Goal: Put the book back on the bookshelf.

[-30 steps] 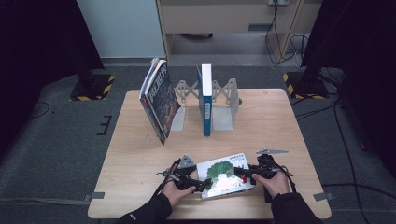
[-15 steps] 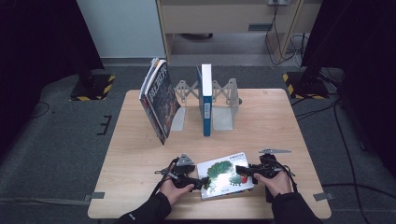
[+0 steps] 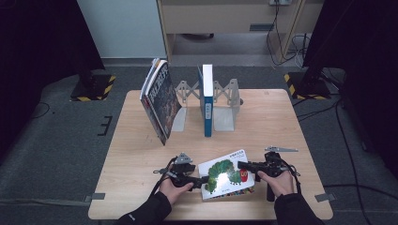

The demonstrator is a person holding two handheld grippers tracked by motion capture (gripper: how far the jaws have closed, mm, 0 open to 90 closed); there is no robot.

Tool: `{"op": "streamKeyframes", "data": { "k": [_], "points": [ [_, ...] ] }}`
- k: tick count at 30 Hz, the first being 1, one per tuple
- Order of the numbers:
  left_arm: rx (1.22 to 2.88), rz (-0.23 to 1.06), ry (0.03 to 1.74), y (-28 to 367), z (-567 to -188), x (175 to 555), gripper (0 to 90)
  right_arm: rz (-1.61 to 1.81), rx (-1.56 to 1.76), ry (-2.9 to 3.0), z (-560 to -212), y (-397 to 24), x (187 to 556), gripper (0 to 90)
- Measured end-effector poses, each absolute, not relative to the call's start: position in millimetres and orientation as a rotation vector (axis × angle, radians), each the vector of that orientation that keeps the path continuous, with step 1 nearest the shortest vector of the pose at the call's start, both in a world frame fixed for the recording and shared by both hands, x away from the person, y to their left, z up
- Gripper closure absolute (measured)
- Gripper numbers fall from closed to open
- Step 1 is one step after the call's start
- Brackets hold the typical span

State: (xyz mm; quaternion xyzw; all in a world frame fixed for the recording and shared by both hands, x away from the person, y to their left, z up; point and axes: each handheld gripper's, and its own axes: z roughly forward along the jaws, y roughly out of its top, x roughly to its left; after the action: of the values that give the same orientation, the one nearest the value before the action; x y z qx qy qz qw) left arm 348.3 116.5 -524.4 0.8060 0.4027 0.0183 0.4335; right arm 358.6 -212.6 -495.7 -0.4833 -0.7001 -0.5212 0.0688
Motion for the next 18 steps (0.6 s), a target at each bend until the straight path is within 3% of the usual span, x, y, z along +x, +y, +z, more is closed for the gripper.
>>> {"op": "streamKeyframes", "data": {
  "k": [18],
  "points": [
    [1.989, 0.033, 1.0, 116.9, -521.6, 348.1, 18.3, -1.643, -1.412, -2.046, -483.2, -213.1, 356.9, 85.5]
  ]
}}
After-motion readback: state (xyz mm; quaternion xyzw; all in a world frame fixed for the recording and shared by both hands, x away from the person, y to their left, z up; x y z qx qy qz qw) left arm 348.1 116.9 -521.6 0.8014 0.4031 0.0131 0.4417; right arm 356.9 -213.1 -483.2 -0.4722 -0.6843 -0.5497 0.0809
